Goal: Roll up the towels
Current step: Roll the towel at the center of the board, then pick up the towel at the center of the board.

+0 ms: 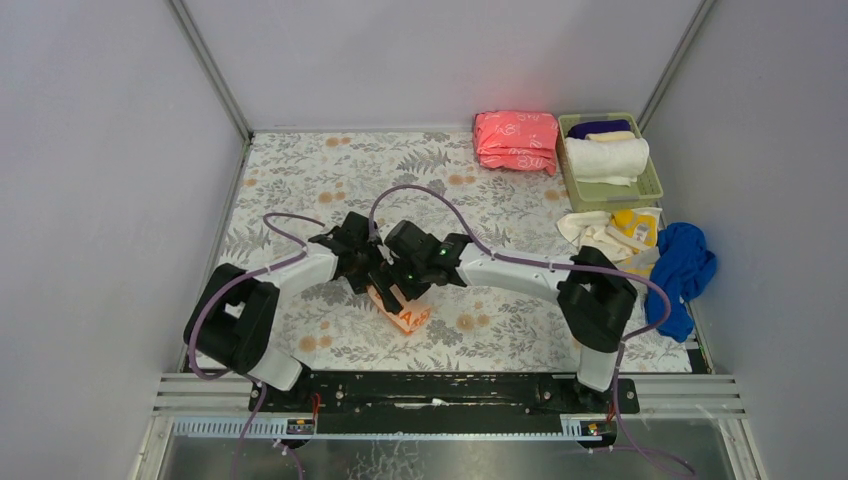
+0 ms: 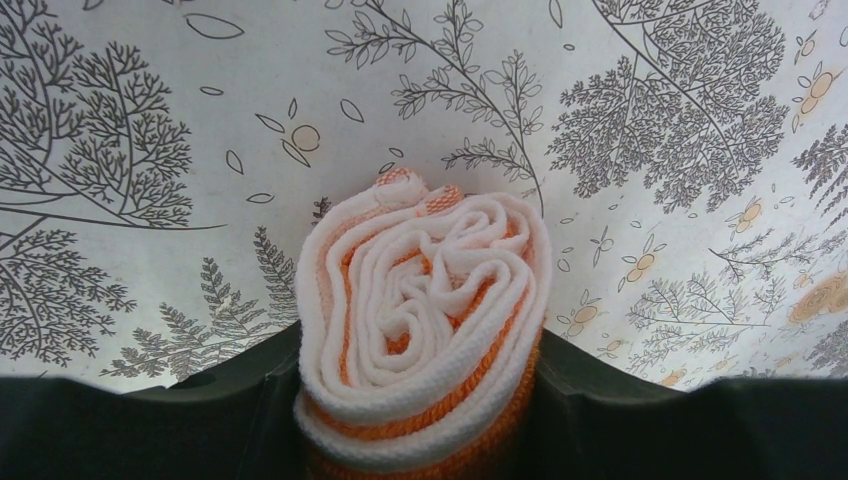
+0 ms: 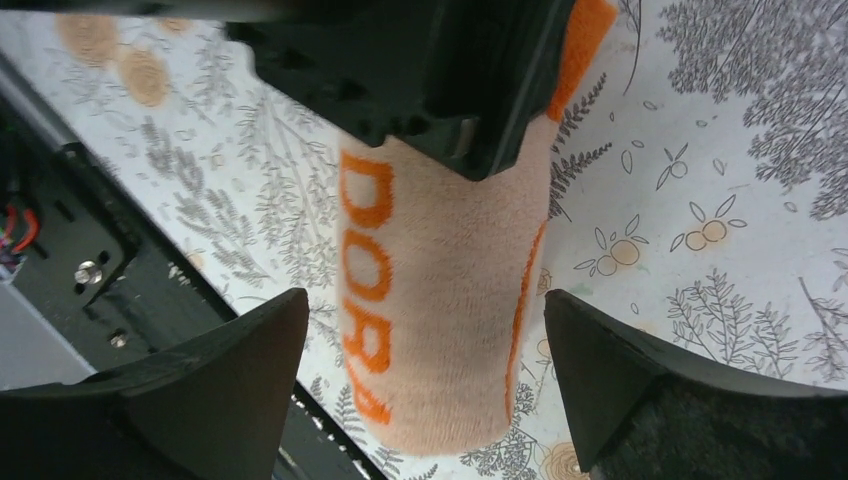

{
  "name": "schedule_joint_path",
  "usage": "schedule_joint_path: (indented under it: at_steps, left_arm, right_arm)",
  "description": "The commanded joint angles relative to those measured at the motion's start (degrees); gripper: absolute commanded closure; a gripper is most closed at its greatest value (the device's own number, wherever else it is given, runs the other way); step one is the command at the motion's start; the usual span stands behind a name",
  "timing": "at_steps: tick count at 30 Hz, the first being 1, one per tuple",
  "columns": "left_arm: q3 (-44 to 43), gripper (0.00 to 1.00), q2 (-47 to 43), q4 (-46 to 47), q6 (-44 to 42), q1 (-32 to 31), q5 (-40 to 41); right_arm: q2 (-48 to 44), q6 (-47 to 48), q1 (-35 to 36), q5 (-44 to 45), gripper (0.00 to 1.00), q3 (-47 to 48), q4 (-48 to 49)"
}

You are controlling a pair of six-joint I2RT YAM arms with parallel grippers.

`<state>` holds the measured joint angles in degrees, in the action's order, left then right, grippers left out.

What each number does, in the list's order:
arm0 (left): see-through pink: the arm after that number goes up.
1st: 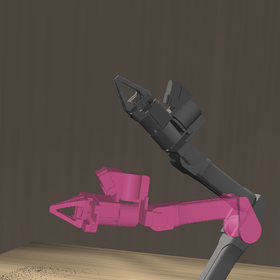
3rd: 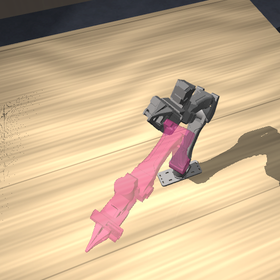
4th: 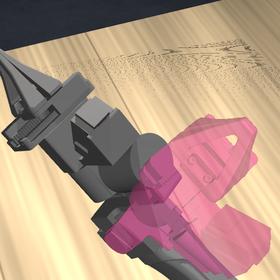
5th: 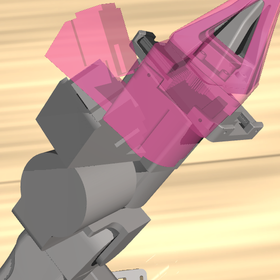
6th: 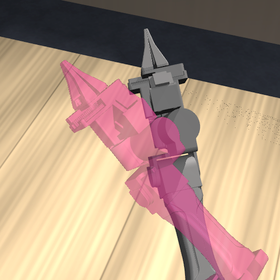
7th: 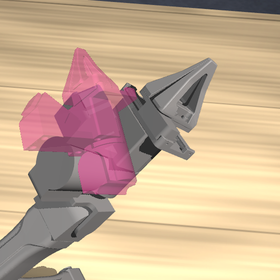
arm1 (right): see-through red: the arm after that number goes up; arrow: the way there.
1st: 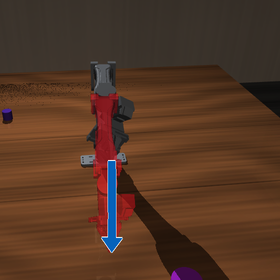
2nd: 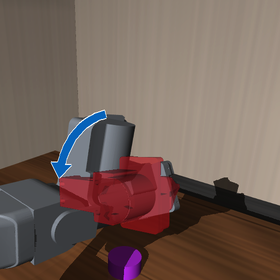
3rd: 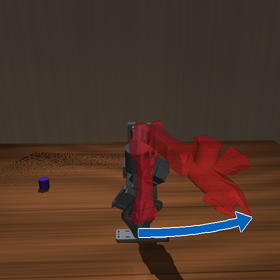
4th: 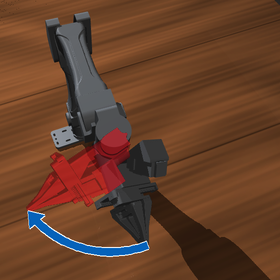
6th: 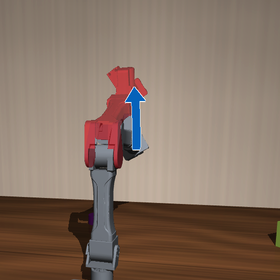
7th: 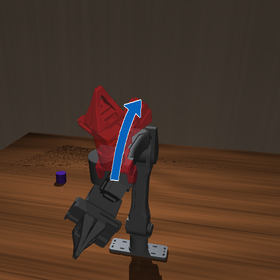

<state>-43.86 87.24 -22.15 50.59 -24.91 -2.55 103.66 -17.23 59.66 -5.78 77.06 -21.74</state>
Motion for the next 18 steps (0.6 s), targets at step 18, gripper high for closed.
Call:
schedule_joint_path:
  at_steps: [18]
  left_arm:
    - [0.58,0.55,8.38,-2.58,-2.9,-2.56,1.72]
  right_arm:
    - [12.13,-8.78,0.91,0.36,0.1,-1.08,3.56]
